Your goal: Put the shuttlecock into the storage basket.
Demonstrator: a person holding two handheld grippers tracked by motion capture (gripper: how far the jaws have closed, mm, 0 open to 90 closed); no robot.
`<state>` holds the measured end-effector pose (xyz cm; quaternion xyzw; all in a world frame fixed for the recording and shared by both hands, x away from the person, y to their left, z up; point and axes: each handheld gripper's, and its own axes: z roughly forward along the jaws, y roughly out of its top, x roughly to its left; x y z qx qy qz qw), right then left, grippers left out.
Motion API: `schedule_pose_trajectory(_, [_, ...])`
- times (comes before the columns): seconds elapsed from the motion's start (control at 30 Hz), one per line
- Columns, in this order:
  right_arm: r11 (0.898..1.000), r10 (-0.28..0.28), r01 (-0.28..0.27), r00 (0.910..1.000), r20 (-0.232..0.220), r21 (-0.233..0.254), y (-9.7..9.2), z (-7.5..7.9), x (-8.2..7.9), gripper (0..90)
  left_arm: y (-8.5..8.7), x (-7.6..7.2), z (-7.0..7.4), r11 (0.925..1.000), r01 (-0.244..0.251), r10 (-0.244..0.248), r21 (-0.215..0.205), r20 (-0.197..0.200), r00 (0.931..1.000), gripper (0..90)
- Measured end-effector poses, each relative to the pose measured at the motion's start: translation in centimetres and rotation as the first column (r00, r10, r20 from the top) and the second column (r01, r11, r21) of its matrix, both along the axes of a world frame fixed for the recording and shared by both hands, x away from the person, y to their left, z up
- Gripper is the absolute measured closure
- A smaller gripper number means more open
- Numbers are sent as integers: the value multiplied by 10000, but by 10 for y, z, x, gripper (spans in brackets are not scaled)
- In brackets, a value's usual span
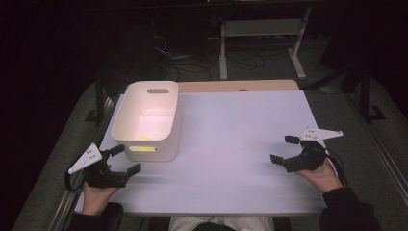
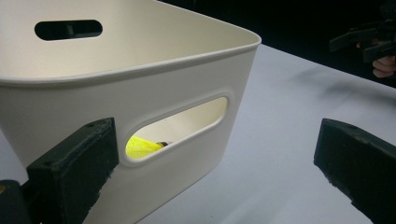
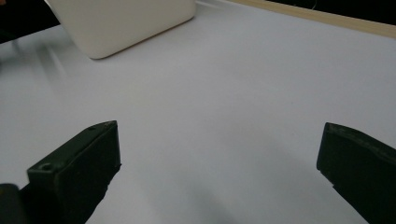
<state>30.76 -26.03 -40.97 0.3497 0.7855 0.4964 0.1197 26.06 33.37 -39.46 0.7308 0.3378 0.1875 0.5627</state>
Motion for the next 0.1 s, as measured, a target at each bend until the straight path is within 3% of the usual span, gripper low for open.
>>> schedule_pose_trajectory(0.1, [9999, -130, 130, 9999, 40, -74, -4, -3, -4, 0, 0, 0, 0, 10000, -10, 10, -23, -2, 10000, 0])
